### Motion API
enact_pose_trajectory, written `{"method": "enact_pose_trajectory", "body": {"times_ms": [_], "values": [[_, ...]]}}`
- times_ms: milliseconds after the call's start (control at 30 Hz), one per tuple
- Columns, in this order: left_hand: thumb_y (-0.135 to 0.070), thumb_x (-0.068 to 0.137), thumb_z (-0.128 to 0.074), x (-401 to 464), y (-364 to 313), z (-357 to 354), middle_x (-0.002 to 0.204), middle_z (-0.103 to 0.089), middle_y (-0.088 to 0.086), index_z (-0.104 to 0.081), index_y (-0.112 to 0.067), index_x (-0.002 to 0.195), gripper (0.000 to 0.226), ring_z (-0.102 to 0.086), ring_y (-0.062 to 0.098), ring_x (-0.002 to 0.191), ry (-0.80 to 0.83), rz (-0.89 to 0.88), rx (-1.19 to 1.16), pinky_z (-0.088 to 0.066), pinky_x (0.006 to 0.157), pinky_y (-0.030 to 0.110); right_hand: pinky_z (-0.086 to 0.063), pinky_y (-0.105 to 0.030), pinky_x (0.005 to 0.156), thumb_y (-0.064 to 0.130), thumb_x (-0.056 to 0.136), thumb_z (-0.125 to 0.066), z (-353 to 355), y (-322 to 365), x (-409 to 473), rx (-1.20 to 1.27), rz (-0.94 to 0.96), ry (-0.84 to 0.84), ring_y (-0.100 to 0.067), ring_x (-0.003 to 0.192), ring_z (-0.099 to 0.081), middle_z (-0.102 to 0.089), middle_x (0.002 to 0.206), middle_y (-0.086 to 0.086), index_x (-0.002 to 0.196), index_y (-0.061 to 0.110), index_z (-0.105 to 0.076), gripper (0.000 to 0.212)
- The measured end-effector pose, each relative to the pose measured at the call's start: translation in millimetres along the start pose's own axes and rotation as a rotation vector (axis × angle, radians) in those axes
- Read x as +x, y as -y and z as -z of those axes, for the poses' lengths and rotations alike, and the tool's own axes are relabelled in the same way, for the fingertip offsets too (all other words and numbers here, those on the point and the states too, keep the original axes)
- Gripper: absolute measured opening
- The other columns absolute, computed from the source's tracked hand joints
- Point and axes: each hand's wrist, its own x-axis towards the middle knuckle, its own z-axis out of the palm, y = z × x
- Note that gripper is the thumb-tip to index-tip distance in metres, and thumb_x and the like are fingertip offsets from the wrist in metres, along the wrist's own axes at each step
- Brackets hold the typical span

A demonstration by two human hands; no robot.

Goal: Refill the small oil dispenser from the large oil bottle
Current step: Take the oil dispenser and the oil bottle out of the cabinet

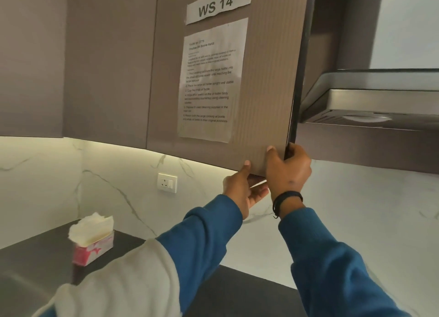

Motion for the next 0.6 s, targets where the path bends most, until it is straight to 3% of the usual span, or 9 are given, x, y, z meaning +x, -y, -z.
{"method": "enact_pose_trajectory", "body": {"times_ms": [133, 233, 367, 467, 600], "values": [[-0.037, 0.092, -0.070, -36.1, -23.8, 17.8, 0.100, -0.070, 0.012, -0.061, -0.006, 0.114, 0.040, -0.071, 0.024, 0.072, -0.207, -0.099, 0.120, -0.061, 0.057, 0.031, -0.053, -0.024, 0.072, 0.029, 0.085, -0.076, 2.8, 25.7, -33.6, 0.054, 0.017, -0.017, -0.010, 0.077, -0.062, -0.064, 0.087, 0.008, 0.109, 0.013, -0.067, 0.030], [-0.041, 0.090, -0.072, -59.8, -37.7, 37.5, 0.101, -0.065, 0.003, -0.061, -0.015, 0.110, 0.035, -0.068, 0.020, 0.083, -0.307, -0.213, 0.243, -0.059, 0.055, 0.029, -0.048, -0.014, 0.066, 0.028, 0.082, -0.079, 1.1, 48.6, -63.4, 0.082, 0.038, -0.034, -0.012, 0.079, -0.063, -0.066, 0.089, 0.005, 0.104, 0.016, -0.067, 0.028], [-0.040, 0.087, -0.073, -90.7, -73.5, 76.7, 0.105, -0.069, -0.005, -0.068, -0.020, 0.109, 0.030, -0.064, 0.016, 0.096, -0.381, -0.519, 0.420, -0.058, 0.089, 0.045, -0.042, 0.000, 0.055, 0.027, 0.083, -0.078, -4.3, 80.2, -107.0, 0.097, 0.089, -0.017, -0.002, 0.075, -0.061, -0.066, 0.088, 0.005, 0.102, 0.015, -0.068, 0.025], [-0.035, 0.092, -0.069, -125.9, -109.2, 99.0, 0.091, -0.074, -0.012, -0.075, -0.025, 0.096, 0.012, -0.069, 0.010, 0.091, -0.278, -0.766, 0.512, -0.059, 0.087, 0.046, -0.045, 0.001, 0.057, 0.024, 0.084, -0.078, -13.2, 104.3, -140.8, 0.109, 0.127, 0.006, 0.002, 0.074, -0.060, -0.067, 0.088, 0.004, 0.098, 0.016, -0.066, 0.020], [-0.030, 0.096, -0.066, -167.8, -140.7, 120.6, 0.097, -0.077, -0.006, -0.077, -0.017, 0.108, 0.021, -0.071, 0.008, 0.093, -0.056, -0.999, 0.726, -0.061, 0.083, 0.035, -0.048, -0.004, 0.069, 0.028, 0.083, -0.078, -30.6, 130.6, -184.3, 0.098, 0.197, 0.019, 0.001, 0.074, -0.061, -0.066, 0.084, 0.009, 0.096, 0.021, -0.067, 0.018]]}}
